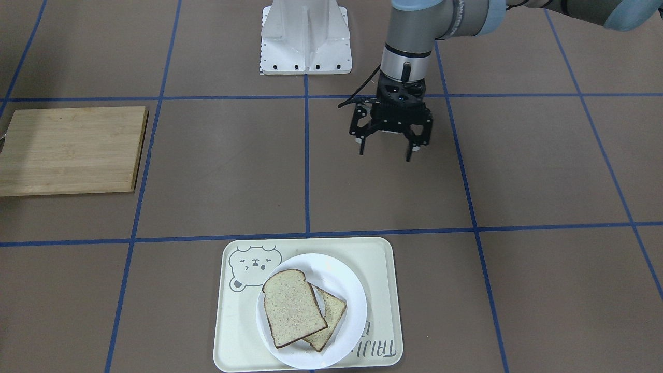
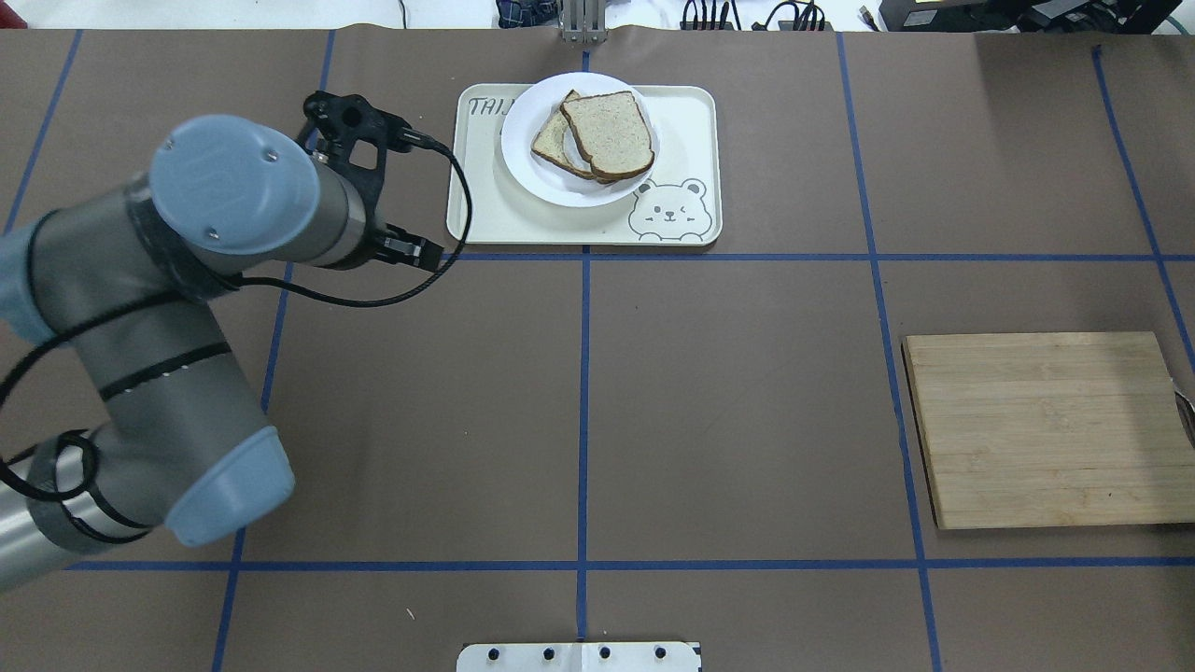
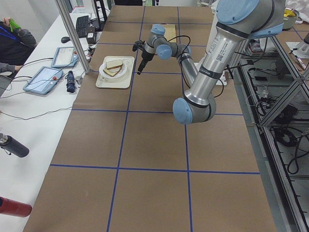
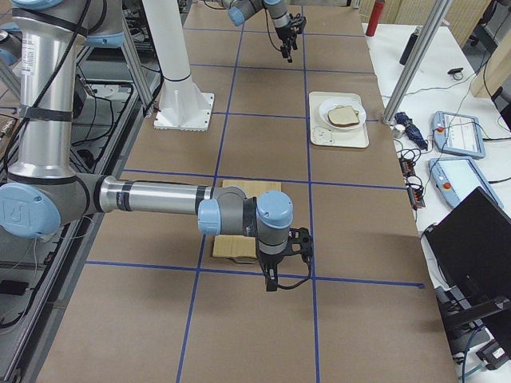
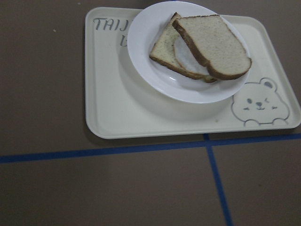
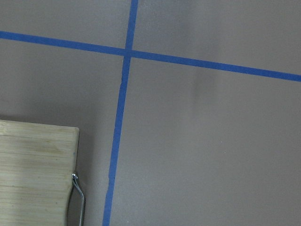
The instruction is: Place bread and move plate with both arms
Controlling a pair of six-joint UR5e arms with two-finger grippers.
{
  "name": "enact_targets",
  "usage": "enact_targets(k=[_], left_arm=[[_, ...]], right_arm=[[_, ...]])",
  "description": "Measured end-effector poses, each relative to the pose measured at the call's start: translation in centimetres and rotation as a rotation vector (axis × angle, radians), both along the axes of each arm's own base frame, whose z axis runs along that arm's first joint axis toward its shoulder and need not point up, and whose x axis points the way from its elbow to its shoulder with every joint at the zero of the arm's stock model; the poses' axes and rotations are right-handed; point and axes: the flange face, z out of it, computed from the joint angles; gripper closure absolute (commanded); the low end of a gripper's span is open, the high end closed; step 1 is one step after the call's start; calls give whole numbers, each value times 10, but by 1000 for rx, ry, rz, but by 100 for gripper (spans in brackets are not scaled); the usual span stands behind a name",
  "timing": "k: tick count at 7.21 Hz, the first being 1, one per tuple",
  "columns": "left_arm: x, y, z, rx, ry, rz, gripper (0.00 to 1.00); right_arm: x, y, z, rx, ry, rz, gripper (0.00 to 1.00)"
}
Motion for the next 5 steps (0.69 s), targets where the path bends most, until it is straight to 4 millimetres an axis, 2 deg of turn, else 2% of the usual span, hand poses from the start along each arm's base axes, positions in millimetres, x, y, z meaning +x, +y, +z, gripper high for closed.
enact_targets(k=[2, 3, 5], left_arm=[[-110, -47, 73, 3, -195, 151, 2], [-168, -63, 111, -30, -208, 220, 2], [-294, -85, 208, -129, -124, 321, 2]], right_arm=[[0, 3, 2, -5, 0, -1, 0], [0, 4, 3, -6, 1, -2, 0], [0, 5, 4, -4, 1, -6, 0]])
